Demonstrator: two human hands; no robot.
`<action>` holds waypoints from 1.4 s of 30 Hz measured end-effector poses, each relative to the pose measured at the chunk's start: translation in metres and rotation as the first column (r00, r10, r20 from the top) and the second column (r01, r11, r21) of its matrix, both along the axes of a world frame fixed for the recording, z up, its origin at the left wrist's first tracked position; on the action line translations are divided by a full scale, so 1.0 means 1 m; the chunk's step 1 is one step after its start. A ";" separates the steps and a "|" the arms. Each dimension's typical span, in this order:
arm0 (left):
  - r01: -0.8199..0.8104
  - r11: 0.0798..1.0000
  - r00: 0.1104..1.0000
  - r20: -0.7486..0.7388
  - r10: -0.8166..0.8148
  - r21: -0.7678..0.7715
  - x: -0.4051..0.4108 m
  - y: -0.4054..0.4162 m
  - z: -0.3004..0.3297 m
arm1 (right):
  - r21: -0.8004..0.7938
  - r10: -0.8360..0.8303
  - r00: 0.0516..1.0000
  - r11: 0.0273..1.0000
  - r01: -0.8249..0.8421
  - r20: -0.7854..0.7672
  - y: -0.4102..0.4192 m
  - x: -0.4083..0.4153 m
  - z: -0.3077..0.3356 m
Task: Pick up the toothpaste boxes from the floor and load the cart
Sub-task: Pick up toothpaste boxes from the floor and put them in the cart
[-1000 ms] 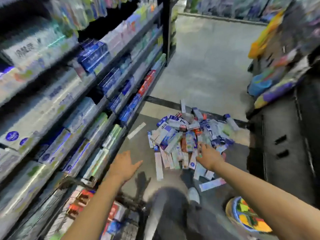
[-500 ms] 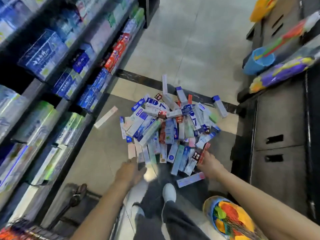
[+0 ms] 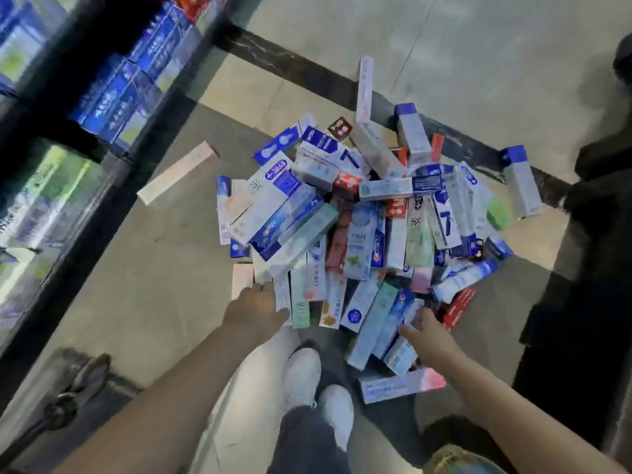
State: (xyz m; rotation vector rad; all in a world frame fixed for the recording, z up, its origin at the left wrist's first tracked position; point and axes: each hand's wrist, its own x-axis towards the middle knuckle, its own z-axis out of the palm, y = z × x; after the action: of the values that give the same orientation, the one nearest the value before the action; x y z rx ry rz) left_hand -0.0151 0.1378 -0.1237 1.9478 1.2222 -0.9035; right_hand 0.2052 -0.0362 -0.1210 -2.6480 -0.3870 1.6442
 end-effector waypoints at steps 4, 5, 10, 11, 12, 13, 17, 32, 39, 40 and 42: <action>0.072 0.994 0.997 -0.012 -0.071 0.081 0.020 0.018 -0.084 | 0.056 -0.064 0.997 0.996 0.066 -0.035 0.027 0.012 -0.089; 0.080 0.992 0.997 -0.017 -0.079 0.098 0.026 0.023 -0.104 | 0.082 -0.081 0.996 0.993 0.084 -0.036 0.035 0.014 -0.110; 0.029 0.979 0.998 -0.061 -0.017 0.202 0.041 0.040 -0.188 | 0.205 -0.155 0.988 0.967 0.154 -0.007 0.067 0.019 -0.191; 0.017 0.977 0.998 -0.066 -0.003 0.211 0.041 0.040 -0.200 | 0.218 -0.188 0.982 0.958 0.186 -0.011 0.072 0.019 -0.203; 0.014 0.974 0.998 -0.070 0.001 0.224 0.042 0.040 -0.209 | 0.234 -0.217 0.976 0.948 0.216 -0.023 0.076 0.018 -0.213; 0.023 0.968 0.997 -0.074 -0.005 0.249 0.043 0.039 -0.215 | 0.236 -0.236 0.971 0.942 0.238 -0.037 0.078 0.016 -0.221; 0.037 0.964 0.999 -0.041 -0.027 0.263 0.045 0.034 -0.216 | 0.261 -0.262 0.965 0.931 0.253 -0.002 0.081 0.012 -0.228; -0.481 0.877 0.875 0.067 0.480 -0.006 0.001 -0.015 0.077 | 0.096 0.062 0.986 0.992 -0.077 0.152 0.041 -0.004 0.077; -0.598 0.800 0.795 0.159 0.585 0.043 -0.036 -0.029 0.279 | 0.176 0.277 0.933 0.931 -0.320 0.229 0.034 -0.023 0.277; -0.617 0.785 0.779 0.186 0.599 0.052 -0.043 -0.034 0.304 | 0.205 0.299 0.922 0.914 -0.350 0.245 0.033 -0.027 0.300; -0.671 0.740 0.730 0.227 0.645 0.056 -0.059 -0.048 0.348 | 0.247 0.333 0.906 0.884 -0.396 0.260 0.029 -0.036 0.342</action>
State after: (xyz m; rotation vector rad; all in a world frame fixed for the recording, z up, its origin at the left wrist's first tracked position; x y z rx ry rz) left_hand -0.0743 0.0899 0.2240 1.4525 1.7237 -0.2512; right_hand 0.1690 -0.0076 0.2206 -2.6323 -1.1087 1.2396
